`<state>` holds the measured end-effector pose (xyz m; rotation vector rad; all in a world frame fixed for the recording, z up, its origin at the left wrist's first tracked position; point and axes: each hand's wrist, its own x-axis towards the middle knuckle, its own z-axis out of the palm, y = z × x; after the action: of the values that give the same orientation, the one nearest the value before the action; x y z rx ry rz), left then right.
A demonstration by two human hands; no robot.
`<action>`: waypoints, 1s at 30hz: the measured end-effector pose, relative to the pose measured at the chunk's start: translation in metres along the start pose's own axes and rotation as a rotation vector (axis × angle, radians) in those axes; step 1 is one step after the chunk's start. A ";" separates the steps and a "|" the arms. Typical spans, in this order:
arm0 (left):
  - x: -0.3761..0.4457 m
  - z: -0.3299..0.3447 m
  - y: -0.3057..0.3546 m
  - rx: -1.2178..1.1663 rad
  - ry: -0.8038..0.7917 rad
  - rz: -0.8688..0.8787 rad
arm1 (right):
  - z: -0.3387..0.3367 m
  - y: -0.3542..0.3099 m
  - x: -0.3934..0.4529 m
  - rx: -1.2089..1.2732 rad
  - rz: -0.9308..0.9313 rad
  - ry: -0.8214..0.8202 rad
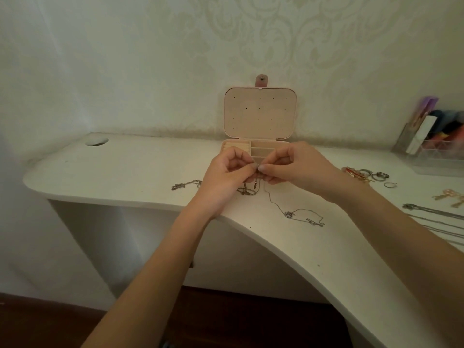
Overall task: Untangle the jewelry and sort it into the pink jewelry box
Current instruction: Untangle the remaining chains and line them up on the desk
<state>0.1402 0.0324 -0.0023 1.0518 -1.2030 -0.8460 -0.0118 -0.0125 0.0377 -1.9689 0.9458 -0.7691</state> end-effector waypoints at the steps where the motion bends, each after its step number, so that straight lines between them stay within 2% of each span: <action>1: 0.000 0.000 0.000 0.007 0.005 0.001 | 0.000 -0.001 0.001 -0.052 -0.017 0.012; 5: 0.000 0.000 0.000 0.020 0.027 -0.002 | 0.001 -0.003 0.001 -0.289 -0.075 0.042; 7: 0.000 0.000 0.000 0.036 0.028 -0.006 | 0.002 -0.006 0.001 -0.312 -0.078 0.037; 14: -0.003 0.002 0.004 0.076 0.004 -0.019 | 0.009 -0.012 -0.002 0.041 0.093 0.016; 18: -0.005 0.003 0.006 0.137 -0.002 -0.011 | 0.004 -0.016 -0.002 0.348 0.224 -0.021; 24: -0.006 0.003 0.008 0.164 -0.002 0.000 | 0.002 -0.012 -0.003 0.563 0.266 -0.057; 30: -0.006 0.003 0.006 0.180 0.011 0.000 | 0.000 -0.010 0.000 0.603 0.267 0.028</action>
<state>0.1364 0.0391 0.0020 1.2002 -1.2881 -0.7410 -0.0086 -0.0083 0.0456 -1.2856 0.8453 -0.8119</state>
